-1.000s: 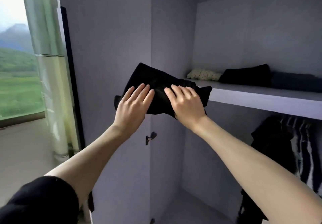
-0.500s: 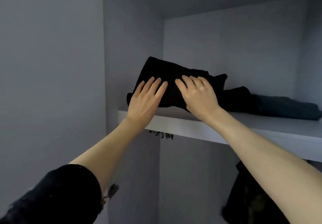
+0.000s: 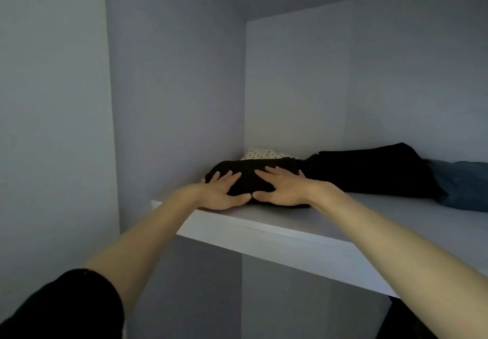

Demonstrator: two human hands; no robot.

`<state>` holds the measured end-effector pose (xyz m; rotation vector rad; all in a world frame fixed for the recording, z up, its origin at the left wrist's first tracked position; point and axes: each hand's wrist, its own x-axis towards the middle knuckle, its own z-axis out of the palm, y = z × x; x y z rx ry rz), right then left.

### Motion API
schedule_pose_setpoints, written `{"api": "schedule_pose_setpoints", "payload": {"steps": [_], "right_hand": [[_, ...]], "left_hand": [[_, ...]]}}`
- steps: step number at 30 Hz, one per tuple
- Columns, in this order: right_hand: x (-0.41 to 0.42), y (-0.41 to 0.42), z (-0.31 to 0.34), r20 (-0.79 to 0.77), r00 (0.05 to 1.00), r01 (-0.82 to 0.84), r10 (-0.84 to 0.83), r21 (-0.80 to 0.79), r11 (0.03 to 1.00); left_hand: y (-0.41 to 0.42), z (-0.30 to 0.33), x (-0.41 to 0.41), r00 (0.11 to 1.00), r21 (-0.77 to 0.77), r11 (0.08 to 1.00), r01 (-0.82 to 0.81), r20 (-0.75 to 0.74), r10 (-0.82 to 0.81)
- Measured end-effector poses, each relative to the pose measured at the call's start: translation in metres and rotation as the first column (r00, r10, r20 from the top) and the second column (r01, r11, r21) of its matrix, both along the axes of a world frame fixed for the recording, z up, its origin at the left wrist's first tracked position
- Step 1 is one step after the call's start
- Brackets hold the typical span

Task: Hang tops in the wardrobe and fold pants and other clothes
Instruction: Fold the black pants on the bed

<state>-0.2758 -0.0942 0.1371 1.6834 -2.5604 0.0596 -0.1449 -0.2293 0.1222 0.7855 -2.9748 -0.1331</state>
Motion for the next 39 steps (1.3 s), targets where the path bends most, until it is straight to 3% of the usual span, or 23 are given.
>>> {"api": "schedule_pose_setpoints", "payload": {"steps": [2,6,11,16,22,26,29,32,35,39], "right_hand": [[-0.006,0.000,0.003,0.116,0.993,-0.021,0.025,-0.036,0.999],[-0.011,-0.016,0.006,0.208,0.978,-0.020,0.029,-0.047,0.999],[-0.013,-0.060,-0.007,0.103,0.995,0.005,0.002,-0.068,0.998],[-0.030,-0.090,-0.012,0.006,1.000,0.029,-0.029,-0.125,0.992],[-0.031,-0.080,-0.015,0.030,0.995,0.097,-0.093,-0.187,0.978],[-0.022,-0.045,-0.014,0.114,0.985,0.155,-0.129,-0.266,0.951],[-0.005,-0.014,-0.011,0.129,0.969,0.244,-0.211,-0.366,0.898],[0.013,0.027,-0.007,0.026,0.915,0.377,-0.403,-0.412,0.829],[0.035,0.080,-0.013,0.002,0.850,0.473,-0.528,-0.445,0.760],[0.072,0.157,-0.027,0.080,0.782,0.501,-0.619,-0.670,0.547]], "left_hand": [[-0.003,0.002,-0.007,1.000,-0.001,1.000,0.017,0.002,-0.017],[-0.022,0.001,-0.022,1.000,-0.106,0.994,0.001,0.025,0.002],[-0.059,-0.011,-0.035,0.994,-0.154,0.982,-0.108,-0.012,0.107],[-0.085,-0.015,-0.054,0.988,-0.046,0.993,-0.107,-0.118,0.101],[-0.092,-0.011,-0.059,0.992,0.027,0.998,-0.062,-0.105,0.064],[-0.061,-0.009,-0.054,0.977,0.041,0.997,0.064,-0.207,-0.054],[-0.033,-0.003,-0.046,0.910,0.064,0.975,0.212,-0.378,-0.173],[0.004,0.000,-0.038,0.775,0.104,0.900,0.423,-0.557,-0.299],[0.051,-0.005,-0.029,0.660,0.045,0.836,0.546,-0.638,-0.397],[0.120,-0.017,-0.015,0.496,0.076,0.701,0.709,-0.761,-0.419]]}}
